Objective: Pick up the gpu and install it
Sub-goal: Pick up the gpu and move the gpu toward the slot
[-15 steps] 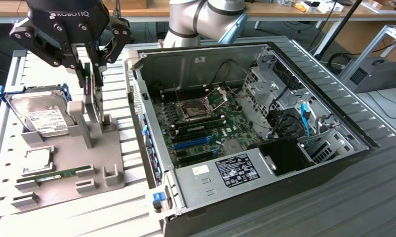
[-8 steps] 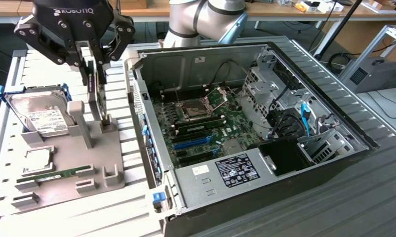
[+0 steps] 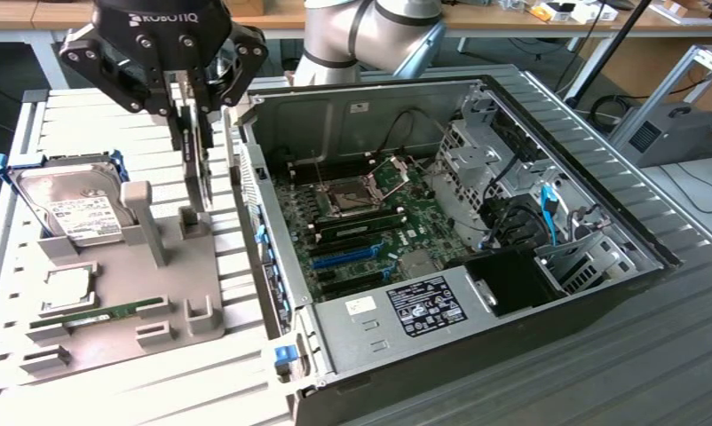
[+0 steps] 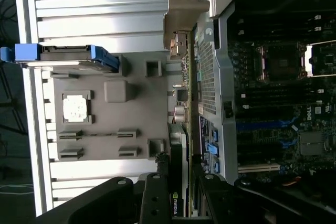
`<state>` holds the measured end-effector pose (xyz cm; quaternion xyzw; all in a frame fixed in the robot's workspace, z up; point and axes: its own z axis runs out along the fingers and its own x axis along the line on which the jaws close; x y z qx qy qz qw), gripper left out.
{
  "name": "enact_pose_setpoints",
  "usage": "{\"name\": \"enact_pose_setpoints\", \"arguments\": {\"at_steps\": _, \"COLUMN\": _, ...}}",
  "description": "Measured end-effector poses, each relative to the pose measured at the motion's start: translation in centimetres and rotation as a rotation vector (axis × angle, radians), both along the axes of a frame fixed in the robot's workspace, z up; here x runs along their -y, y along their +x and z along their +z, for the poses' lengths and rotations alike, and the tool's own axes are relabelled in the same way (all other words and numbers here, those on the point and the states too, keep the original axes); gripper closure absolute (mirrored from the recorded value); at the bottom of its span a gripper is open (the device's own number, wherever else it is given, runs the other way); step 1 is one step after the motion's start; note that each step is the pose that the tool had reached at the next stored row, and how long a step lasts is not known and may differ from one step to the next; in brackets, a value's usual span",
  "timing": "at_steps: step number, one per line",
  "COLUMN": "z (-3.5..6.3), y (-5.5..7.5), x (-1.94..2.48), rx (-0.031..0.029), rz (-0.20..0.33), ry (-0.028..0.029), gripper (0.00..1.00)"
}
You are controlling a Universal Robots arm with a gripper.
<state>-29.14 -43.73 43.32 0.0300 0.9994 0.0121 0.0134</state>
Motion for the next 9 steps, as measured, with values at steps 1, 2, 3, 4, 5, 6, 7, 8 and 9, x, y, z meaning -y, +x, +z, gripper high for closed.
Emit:
{"name": "enact_pose_setpoints", "arguments": {"at_steps": 1, "z": 0.01, "y": 0.2, "x": 0.0, "rx": -0.0001, "rz": 0.0, "ry": -0.0001, "gripper": 0.73}}
{"name": "enact_pose_setpoints", "arguments": {"at_steps": 2, "z": 0.01, "y": 0.4, "x": 0.0, "rx": 0.0, "rz": 0.0, "ry": 0.0, "gripper": 0.73}}
{"name": "enact_pose_setpoints", "arguments": {"at_steps": 3, "z": 0.01, "y": 0.7, "x": 0.0, "rx": 0.0, "rz": 0.0, "ry": 0.0, "gripper": 0.73}}
{"name": "enact_pose_setpoints", "arguments": {"at_steps": 4, "z": 0.02, "y": 0.9, "x": 0.0, "rx": 0.0, "rz": 0.0, "ry": 0.0, "gripper": 0.73}}
{"name": "enact_pose_setpoints", "arguments": {"at_steps": 5, "z": 0.03, "y": 1.1, "x": 0.0, "rx": -0.0001, "rz": 0.0, "ry": -0.0001, "gripper": 0.73}}
{"name": "enact_pose_setpoints", "arguments": {"at_steps": 6, "z": 0.03, "y": 1.5, "x": 0.0, "rx": 0.0, "rz": 0.0, "ry": 0.0, "gripper": 0.73}}
{"name": "enact_pose_setpoints", "arguments": {"at_steps": 7, "z": 0.04, "y": 2.0, "x": 0.0, "rx": -0.0001, "rz": 0.0, "ry": 0.0, "gripper": 0.73}}
{"name": "enact_pose_setpoints", "arguments": {"at_steps": 8, "z": 0.04, "y": 2.3, "x": 0.0, "rx": -0.0001, "rz": 0.0, "ry": 0.0, "gripper": 0.73}}
{"name": "enact_pose_setpoints", "arguments": {"at_steps": 9, "z": 0.04, "y": 2.7, "x": 0.0, "rx": 0.0, "rz": 0.0, "ry": 0.0, "gripper": 0.73}}
